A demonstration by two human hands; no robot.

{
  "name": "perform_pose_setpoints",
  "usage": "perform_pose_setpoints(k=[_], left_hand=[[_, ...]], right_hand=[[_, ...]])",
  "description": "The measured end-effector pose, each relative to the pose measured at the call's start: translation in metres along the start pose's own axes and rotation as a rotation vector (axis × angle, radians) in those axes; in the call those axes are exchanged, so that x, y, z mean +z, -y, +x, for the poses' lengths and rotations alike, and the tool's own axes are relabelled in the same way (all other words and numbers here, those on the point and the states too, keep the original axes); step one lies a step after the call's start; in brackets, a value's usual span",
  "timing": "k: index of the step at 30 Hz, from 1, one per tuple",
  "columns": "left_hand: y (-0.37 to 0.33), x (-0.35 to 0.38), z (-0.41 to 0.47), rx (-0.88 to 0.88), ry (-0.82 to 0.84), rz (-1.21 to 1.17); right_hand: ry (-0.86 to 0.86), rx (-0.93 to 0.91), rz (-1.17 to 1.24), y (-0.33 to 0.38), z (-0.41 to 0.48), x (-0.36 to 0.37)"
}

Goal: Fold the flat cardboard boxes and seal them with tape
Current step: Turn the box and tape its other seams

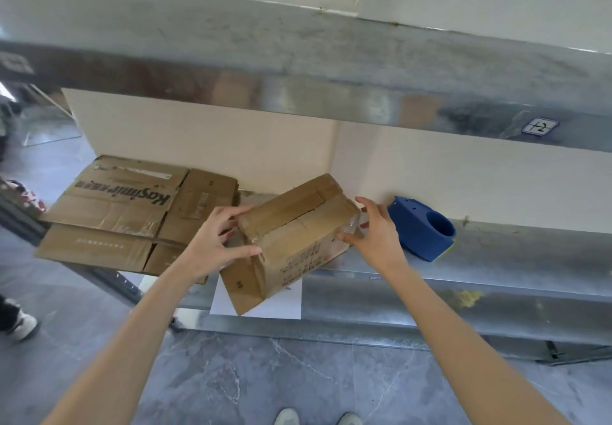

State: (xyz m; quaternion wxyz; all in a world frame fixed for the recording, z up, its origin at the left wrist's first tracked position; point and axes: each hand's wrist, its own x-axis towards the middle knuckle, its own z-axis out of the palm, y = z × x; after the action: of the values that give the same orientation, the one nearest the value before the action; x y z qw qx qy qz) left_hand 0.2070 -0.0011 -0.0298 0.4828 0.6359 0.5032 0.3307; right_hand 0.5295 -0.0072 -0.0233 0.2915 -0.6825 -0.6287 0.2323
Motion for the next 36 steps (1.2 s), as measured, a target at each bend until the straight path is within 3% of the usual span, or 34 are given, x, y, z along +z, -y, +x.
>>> perform_pose_setpoints(k=[7,16,25,32,36], left_hand=[[0.012,-0.001,-0.035,0.046,-0.024,-0.014],[0.005,0.023,-0.079,0.006,-0.294,-0.020],[-0.023,0.134,-0.074,0.111,-0.636,0.038],[-0.059,0.225,-0.033,0.121,-0.904,-0.030],[-0.064,0.263,-0.009,0.072,-0.968,-0.023]], right_hand=[[0.113,0.019,0.011,0.011,-0.004,0.018],[0.358,-0.133,0.181,0.026,0.009,0.033],[0.645,-0.269,0.324,0.014,0.040,-0.008],[0.765,-0.390,0.304,-0.021,0.055,-0.063],[0.782,-0.488,0.209,-0.049,0.066,-0.079]])
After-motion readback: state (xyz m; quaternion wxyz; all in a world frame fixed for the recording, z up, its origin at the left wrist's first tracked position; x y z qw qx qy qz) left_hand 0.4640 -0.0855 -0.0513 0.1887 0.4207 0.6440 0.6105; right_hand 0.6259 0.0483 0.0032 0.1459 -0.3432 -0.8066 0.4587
